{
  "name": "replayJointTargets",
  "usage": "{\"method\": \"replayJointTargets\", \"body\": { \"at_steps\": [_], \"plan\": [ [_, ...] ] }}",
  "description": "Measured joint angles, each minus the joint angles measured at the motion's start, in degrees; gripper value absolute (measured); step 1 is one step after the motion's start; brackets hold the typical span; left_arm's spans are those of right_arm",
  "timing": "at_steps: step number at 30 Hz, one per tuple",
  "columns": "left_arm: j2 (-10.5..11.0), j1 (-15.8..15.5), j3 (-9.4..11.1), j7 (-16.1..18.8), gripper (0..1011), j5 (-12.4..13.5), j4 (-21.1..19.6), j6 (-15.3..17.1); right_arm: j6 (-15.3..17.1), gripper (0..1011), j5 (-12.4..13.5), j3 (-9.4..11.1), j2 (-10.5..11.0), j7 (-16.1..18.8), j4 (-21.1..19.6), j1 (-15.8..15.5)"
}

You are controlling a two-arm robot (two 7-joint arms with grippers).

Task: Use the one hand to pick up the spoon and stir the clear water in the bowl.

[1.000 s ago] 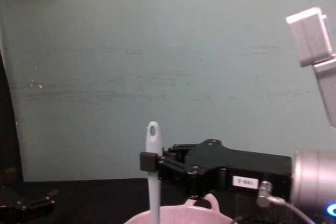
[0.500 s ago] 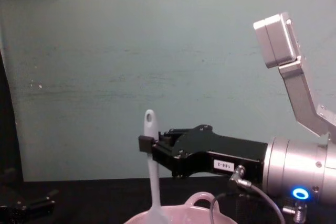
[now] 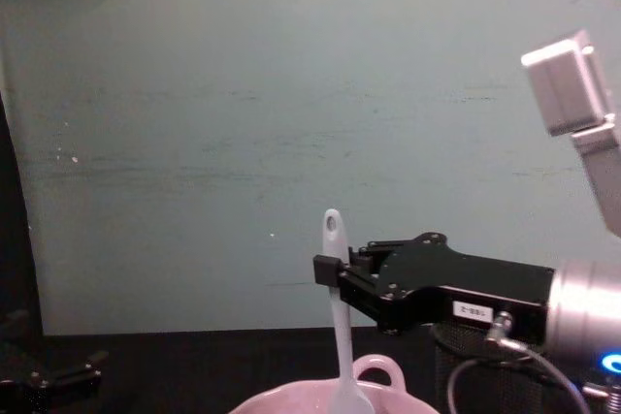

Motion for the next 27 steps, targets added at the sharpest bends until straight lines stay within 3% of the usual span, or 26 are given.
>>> {"method": "replayJointTargets", "body": {
  "at_steps": [6, 13, 19, 27],
  "plan": [
    [0.0, 0.0, 0.0, 0.0, 1011, 0.0, 0.0, 0.0, 1.7, 114, 3.6, 1.2, 2.7, 3.3, -4.4, -2.6],
    [0.0, 0.0, 0.0, 0.0, 1011, 0.0, 0.0, 0.0, 4.0, 114, 7.9, 0.8, 4.5, 6.6, -8.3, -4.4],
    [0.0, 0.0, 0.0, 0.0, 1011, 0.0, 0.0, 0.0, 5.6, 116, 9.6, -0.8, 4.1, 7.4, -8.7, -3.8],
    [0.0, 0.0, 0.0, 0.0, 1011, 0.0, 0.0, 0.0, 6.1, 114, 9.3, -3.0, 1.8, 6.4, -5.8, -1.4]
  ]
}}
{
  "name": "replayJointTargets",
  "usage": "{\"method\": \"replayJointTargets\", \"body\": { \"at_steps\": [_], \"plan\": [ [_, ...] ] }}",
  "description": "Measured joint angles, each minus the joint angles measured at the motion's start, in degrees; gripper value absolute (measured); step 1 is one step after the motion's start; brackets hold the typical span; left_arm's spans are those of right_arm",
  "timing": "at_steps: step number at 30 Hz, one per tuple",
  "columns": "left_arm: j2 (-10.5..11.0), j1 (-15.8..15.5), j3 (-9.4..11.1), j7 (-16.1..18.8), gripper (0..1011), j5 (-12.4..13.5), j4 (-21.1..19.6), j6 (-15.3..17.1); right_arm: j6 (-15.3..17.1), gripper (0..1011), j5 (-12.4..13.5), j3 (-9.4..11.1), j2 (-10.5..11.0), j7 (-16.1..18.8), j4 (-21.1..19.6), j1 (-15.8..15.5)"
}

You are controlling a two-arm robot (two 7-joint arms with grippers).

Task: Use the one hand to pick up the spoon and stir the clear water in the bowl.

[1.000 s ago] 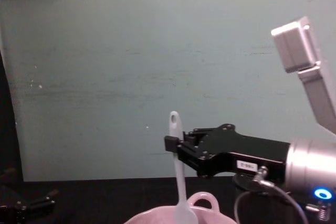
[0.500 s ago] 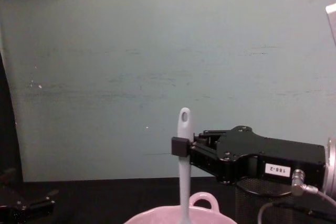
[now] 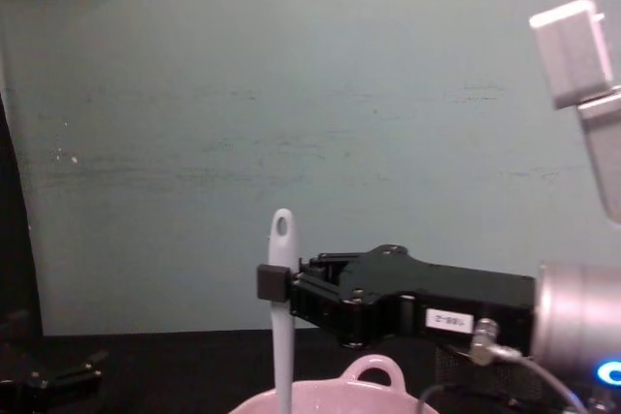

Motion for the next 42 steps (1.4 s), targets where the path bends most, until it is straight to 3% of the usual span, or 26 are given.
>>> {"method": "replayJointTargets", "body": {
  "at_steps": [6, 14, 21, 24, 30, 36, 42],
  "plan": [
    [0.0, 0.0, 0.0, 0.0, 1011, 0.0, 0.0, 0.0, -1.6, 114, -2.6, -0.8, -3.0, -3.2, 4.0, 2.2],
    [0.0, 0.0, 0.0, 0.0, 1011, 0.0, 0.0, 0.0, -3.3, 116, -6.4, 0.0, -5.6, -7.5, 7.5, 3.7],
    [0.0, 0.0, 0.0, 0.0, 1011, 0.0, 0.0, 0.0, -3.7, 114, -8.2, 1.4, -5.7, -9.0, 8.7, 4.0],
    [0.0, 0.0, 0.0, 0.0, 1011, 0.0, 0.0, 0.0, -3.5, 114, -8.5, 2.2, -4.6, -8.6, 8.5, 3.8],
    [0.0, 0.0, 0.0, 0.0, 1011, 0.0, 0.0, 0.0, -2.3, 116, -7.2, 3.3, -2.2, -5.8, 6.0, 2.5],
    [0.0, 0.0, 0.0, 0.0, 1011, 0.0, 0.0, 0.0, -0.8, 116, -3.0, 4.2, 0.9, -1.6, 1.6, 0.2],
    [0.0, 0.0, 0.0, 0.0, 1011, 0.0, 0.0, 0.0, 0.7, 114, 0.3, 3.3, 2.5, 1.4, -1.3, -1.0]
  ]
}}
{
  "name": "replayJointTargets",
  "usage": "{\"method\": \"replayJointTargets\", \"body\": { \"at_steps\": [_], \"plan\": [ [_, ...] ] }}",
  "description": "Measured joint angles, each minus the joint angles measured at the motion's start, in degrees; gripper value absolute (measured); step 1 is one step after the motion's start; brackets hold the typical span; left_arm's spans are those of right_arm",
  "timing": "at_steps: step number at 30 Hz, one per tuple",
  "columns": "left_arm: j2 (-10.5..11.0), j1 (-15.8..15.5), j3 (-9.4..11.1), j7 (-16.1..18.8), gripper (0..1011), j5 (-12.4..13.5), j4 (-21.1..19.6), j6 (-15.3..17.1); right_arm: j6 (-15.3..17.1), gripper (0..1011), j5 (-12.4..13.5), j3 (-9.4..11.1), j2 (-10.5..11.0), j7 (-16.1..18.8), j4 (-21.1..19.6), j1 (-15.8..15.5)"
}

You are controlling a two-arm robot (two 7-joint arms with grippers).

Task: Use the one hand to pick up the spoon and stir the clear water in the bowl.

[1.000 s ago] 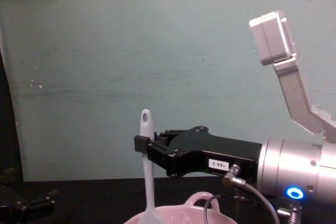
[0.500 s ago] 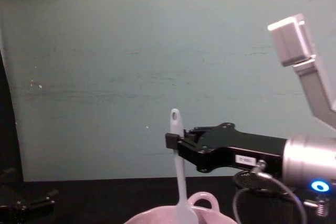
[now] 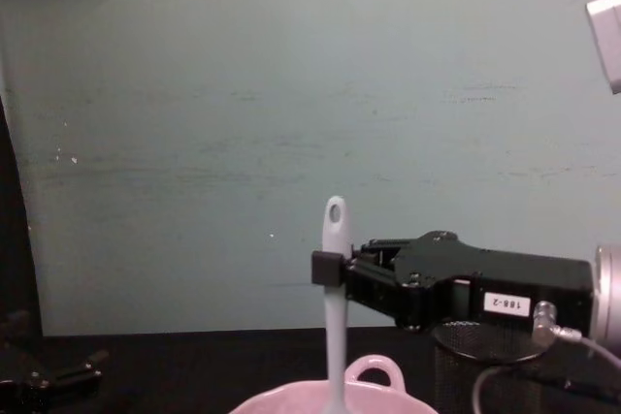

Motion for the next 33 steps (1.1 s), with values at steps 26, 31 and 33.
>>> {"method": "replayJointTargets", "body": {
  "at_steps": [26, 31, 33],
  "plan": [
    [0.0, 0.0, 0.0, 0.0, 1011, 0.0, 0.0, 0.0, -3.5, 114, -5.4, -1.1, -7.4, -11.2, 8.4, 3.1],
    [0.0, 0.0, 0.0, 0.0, 1011, 0.0, 0.0, 0.0, -3.7, 114, -6.9, -0.1, -7.0, -12.0, 8.6, 3.0],
    [0.0, 0.0, 0.0, 0.0, 1011, 0.0, 0.0, 0.0, -3.7, 116, -7.3, 0.3, -6.5, -11.9, 8.0, 2.7]
  ]
}}
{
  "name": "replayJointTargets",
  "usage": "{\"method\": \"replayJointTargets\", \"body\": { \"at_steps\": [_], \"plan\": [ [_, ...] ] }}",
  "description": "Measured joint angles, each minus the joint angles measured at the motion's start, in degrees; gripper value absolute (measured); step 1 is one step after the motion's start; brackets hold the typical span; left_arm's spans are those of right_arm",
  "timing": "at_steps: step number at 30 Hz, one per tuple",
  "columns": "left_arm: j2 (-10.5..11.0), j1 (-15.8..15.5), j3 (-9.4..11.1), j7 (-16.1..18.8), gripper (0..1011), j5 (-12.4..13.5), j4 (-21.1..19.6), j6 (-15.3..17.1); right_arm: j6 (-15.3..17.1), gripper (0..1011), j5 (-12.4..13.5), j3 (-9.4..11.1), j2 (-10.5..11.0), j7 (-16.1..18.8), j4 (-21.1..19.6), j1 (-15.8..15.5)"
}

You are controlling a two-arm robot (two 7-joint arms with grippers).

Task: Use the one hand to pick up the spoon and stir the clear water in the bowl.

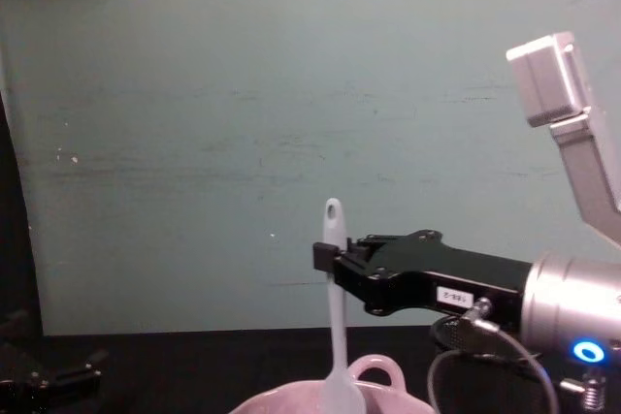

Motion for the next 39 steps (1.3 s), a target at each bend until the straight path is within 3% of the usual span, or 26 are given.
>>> {"method": "replayJointTargets", "body": {
  "at_steps": [10, 15, 19, 31, 39],
  "plan": [
    [0.0, 0.0, 0.0, 0.0, 1011, 0.0, 0.0, 0.0, 1.5, 116, 0.6, 1.4, 3.9, 3.4, -5.2, -2.5],
    [0.0, 0.0, 0.0, 0.0, 1011, 0.0, 0.0, 0.0, 3.0, 114, 2.8, 1.5, 5.8, 6.3, -8.0, -3.7],
    [0.0, 0.0, 0.0, 0.0, 1011, 0.0, 0.0, 0.0, 4.5, 116, 5.3, 0.1, 6.8, 9.5, -9.3, -4.2],
    [0.0, 0.0, 0.0, 0.0, 1011, 0.0, 0.0, 0.0, 5.0, 114, 7.1, -3.1, 5.8, 10.9, -8.6, -3.0],
    [0.0, 0.0, 0.0, 0.0, 1011, 0.0, 0.0, 0.0, 2.6, 116, 4.1, -4.4, 2.4, 6.7, -5.0, -1.2]
  ]
}}
